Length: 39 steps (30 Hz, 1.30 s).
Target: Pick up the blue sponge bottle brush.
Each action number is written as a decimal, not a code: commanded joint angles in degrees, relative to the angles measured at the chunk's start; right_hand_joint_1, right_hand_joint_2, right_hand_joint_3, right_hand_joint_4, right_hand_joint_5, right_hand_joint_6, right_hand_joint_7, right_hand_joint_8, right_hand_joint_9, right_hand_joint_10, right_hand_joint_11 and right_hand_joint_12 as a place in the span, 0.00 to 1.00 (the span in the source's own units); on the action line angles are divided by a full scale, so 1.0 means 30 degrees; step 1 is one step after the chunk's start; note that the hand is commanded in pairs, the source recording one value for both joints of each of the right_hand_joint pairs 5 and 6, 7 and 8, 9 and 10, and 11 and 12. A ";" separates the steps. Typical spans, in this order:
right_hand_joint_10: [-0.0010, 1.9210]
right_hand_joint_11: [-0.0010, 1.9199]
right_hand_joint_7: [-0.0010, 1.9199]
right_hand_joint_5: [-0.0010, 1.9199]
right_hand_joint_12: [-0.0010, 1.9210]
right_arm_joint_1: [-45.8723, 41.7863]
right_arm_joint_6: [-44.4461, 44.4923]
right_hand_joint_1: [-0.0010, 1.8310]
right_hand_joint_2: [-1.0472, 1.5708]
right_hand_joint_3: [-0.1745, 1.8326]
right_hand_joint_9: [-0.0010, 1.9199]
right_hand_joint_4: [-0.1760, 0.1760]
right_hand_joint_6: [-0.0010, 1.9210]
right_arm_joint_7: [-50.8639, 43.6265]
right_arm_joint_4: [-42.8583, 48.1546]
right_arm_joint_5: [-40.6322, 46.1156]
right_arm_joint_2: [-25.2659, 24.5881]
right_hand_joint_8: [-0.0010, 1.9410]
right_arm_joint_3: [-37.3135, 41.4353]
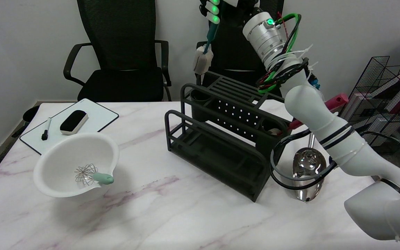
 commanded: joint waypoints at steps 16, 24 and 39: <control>1.00 1.00 1.00 1.00 1.00 -0.8674 0.5043 0.54 1.00 0.34 1.00 0.50 1.00 0.0667 0.7899 0.3003 -0.0601 0.99 -0.4598; 1.00 1.00 1.00 1.00 1.00 -1.3679 0.8341 0.55 1.00 0.39 1.00 0.50 1.00 0.4532 0.7174 -0.3300 0.0248 0.99 -0.4637; 1.00 0.97 1.00 1.00 0.97 -1.8040 1.3451 0.55 1.00 0.50 1.00 0.50 1.00 0.7057 0.4961 -0.7188 -0.0259 0.99 -0.4983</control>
